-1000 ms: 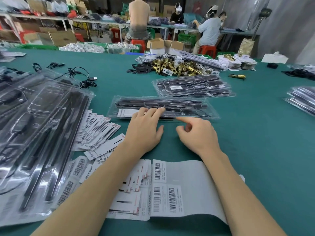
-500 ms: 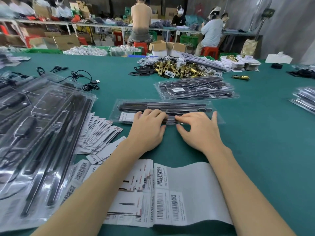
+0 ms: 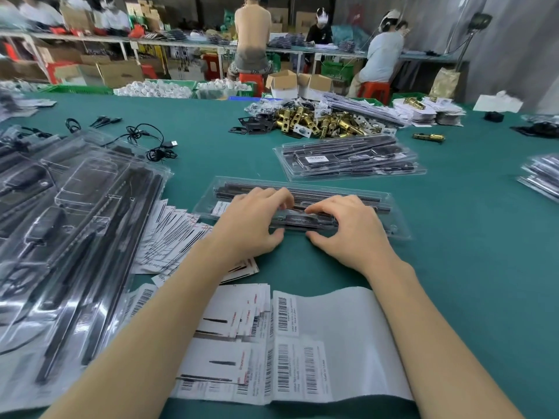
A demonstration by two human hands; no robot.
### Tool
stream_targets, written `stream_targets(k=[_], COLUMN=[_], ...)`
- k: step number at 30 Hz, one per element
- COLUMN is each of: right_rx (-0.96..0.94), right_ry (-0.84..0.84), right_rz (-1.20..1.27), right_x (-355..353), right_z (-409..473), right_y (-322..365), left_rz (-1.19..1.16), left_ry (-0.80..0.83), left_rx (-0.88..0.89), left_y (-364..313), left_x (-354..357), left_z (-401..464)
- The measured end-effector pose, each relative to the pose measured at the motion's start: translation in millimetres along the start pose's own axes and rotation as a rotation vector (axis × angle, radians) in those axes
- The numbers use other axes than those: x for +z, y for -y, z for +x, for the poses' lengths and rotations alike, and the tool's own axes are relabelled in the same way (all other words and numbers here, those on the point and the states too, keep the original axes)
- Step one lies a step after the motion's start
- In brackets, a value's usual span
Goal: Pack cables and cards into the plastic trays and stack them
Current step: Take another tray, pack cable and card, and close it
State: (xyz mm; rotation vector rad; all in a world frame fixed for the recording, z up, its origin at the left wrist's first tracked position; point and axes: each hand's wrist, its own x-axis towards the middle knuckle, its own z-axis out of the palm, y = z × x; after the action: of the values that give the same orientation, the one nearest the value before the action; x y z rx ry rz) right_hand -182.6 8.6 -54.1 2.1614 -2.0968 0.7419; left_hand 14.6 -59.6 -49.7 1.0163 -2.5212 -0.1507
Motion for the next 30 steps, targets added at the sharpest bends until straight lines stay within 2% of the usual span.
stream_targets(k=[5,9,15,25,30], right_rx=[-0.007,0.018,-0.039,-0.077,-0.007], right_ry=[-0.057,-0.188,-0.268,-0.214,-0.25], right_rz=[-0.075,-0.108,-0.107,-0.185,-0.194], right_x=[4,6,13,13,17], right_z=[1,-1,-5,-11,-9], right_y=[5,7,17,15,23], left_rz=[0.036,0.11,0.062,-0.004,0.039], left_ry=[-0.108,-0.165,-0.194,-0.154,-0.159], left_rx=[0.041,0.087,-0.004,0.04,0.046], left_y=[-4,-16,-23,-21,-24], left_x=[3,4,13,10,11], left_z=[-4,0,1,-3,-2])
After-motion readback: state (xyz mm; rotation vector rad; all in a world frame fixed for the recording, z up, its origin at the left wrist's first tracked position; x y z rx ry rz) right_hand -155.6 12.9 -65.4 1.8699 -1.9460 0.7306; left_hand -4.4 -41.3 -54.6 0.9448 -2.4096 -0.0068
